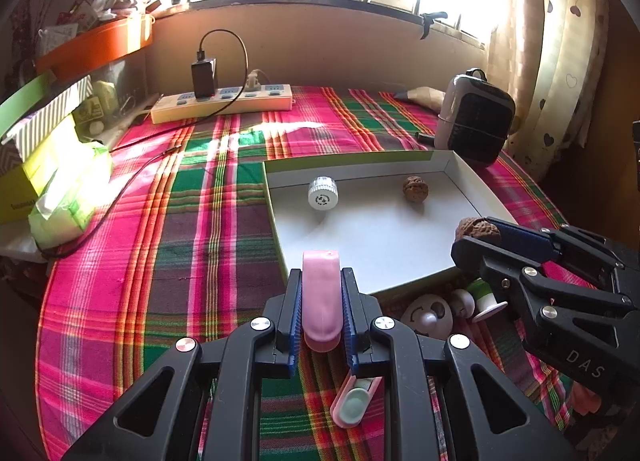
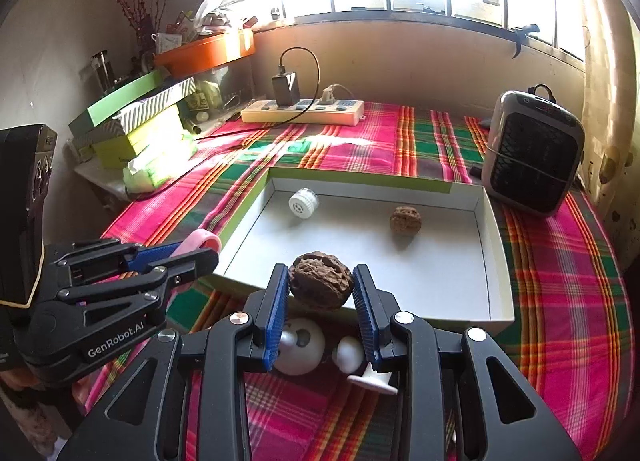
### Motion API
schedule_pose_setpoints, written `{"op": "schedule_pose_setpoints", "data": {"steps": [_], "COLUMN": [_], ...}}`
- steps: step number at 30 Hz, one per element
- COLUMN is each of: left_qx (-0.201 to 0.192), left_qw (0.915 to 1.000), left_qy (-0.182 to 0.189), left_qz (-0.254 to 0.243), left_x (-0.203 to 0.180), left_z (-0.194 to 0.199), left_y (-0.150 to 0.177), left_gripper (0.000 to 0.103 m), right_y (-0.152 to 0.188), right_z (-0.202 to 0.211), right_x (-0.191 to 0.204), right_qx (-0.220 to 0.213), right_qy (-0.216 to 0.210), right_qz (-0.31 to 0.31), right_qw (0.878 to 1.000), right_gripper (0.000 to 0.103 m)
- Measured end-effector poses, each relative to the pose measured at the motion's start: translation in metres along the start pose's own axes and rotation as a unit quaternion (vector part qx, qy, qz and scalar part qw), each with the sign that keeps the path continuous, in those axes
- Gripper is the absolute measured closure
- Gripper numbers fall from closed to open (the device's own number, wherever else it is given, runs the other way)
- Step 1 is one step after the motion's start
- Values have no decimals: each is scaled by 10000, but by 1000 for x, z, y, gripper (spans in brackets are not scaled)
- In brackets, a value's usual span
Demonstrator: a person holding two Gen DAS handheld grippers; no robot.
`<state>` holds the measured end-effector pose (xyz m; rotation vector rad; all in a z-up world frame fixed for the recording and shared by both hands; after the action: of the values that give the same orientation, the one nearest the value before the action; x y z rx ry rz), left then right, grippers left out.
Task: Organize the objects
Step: 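Grasp the pink plastic piece with the left gripper while the right grasps the walnut, then carry the pink piece and walnut into the tray and open both grippers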
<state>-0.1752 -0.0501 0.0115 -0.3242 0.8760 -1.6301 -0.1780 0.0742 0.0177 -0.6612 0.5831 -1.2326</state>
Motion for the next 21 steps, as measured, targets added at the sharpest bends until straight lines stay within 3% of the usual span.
{"op": "schedule_pose_setpoints", "data": {"steps": [21], "left_qx": [249], "left_qw": [9997], "left_qy": [28], "left_qz": [-34], "left_x": [2], "left_z": [-50], "left_y": [-23], "left_gripper": [87], "right_y": [-50], "right_z": [-78], "right_x": [-14], "right_qx": [406], "right_qy": [-56], "right_qz": [253], "right_qw": [9988], "right_gripper": [69]}}
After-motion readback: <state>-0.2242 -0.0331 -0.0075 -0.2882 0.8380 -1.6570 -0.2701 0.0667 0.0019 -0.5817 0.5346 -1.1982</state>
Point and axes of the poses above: each gripper's, at about its wrist camera, not at the fingertips, and z roughly against the way its jaws point, x to its left, y to its underside, the point moved 5 cm from there along -z, roughly the way its jaws point, and after that the axes turned 12 degrees about y, right-handed, at the moved point
